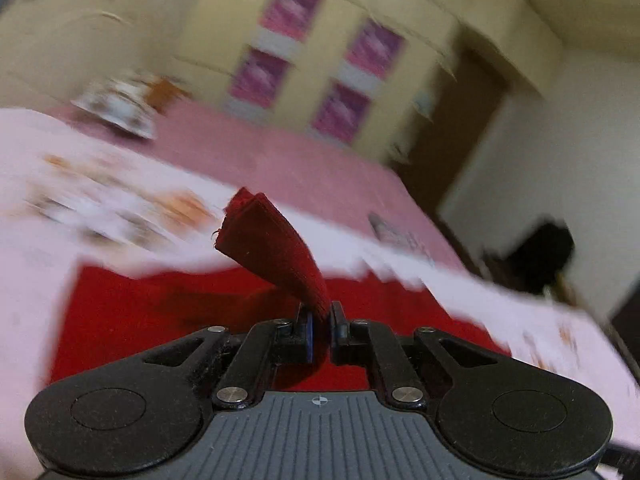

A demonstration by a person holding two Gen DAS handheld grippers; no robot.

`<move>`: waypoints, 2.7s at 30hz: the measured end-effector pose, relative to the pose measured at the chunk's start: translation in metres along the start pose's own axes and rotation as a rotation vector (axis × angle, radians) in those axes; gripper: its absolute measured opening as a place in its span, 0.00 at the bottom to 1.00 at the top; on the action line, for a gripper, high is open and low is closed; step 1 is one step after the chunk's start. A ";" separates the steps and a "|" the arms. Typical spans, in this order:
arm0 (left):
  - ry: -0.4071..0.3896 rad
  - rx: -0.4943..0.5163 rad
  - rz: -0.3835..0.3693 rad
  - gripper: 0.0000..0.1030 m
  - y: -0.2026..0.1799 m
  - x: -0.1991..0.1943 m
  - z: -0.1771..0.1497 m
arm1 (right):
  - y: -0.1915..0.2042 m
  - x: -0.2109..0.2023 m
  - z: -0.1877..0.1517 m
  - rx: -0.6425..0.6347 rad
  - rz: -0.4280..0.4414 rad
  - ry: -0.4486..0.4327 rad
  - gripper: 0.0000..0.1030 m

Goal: Fold small clothes

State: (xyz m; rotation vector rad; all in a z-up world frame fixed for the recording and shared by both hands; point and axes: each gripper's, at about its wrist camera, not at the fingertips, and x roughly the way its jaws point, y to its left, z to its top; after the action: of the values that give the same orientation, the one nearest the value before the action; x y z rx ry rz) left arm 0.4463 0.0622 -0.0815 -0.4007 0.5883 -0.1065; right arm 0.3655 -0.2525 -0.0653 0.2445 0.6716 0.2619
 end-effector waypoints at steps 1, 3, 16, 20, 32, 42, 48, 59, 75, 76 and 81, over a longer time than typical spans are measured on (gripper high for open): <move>0.051 0.016 -0.024 0.07 -0.017 0.017 -0.010 | -0.004 -0.001 0.001 0.017 -0.004 -0.002 0.40; 0.154 0.044 -0.048 0.07 -0.043 0.046 -0.029 | -0.014 -0.003 0.002 0.078 -0.017 -0.004 0.40; 0.043 0.155 0.168 0.70 0.013 -0.060 -0.055 | 0.026 0.072 0.017 0.218 0.143 0.120 0.58; 0.066 0.071 0.219 0.70 0.061 -0.069 -0.060 | 0.022 0.084 0.010 0.342 0.103 0.170 0.56; 0.116 0.198 0.256 0.70 0.049 -0.031 -0.059 | 0.042 0.094 0.031 0.203 0.119 0.074 0.07; 0.107 0.167 0.216 0.16 0.047 -0.027 -0.052 | -0.010 0.059 0.026 0.182 0.008 0.031 0.08; 0.111 0.159 0.189 0.16 0.051 -0.027 -0.052 | -0.011 0.054 0.024 0.153 -0.002 0.009 0.08; 0.143 0.177 0.149 0.14 0.057 -0.054 -0.041 | -0.029 0.050 0.004 0.145 -0.066 0.053 0.21; 0.050 0.279 0.064 0.61 0.013 0.017 -0.006 | -0.007 0.062 0.026 -0.168 -0.102 -0.035 0.21; 0.053 0.294 0.066 0.61 0.015 0.027 0.001 | -0.007 0.069 0.028 -0.174 -0.101 -0.026 0.21; 0.157 0.323 0.113 0.61 0.031 0.075 0.014 | -0.011 0.101 0.024 -0.214 -0.140 0.035 0.18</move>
State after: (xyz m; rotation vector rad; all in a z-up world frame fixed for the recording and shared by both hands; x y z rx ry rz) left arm 0.5155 0.0793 -0.1216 -0.0459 0.7336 -0.1234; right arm 0.4592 -0.2343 -0.1089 -0.0124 0.6860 0.2019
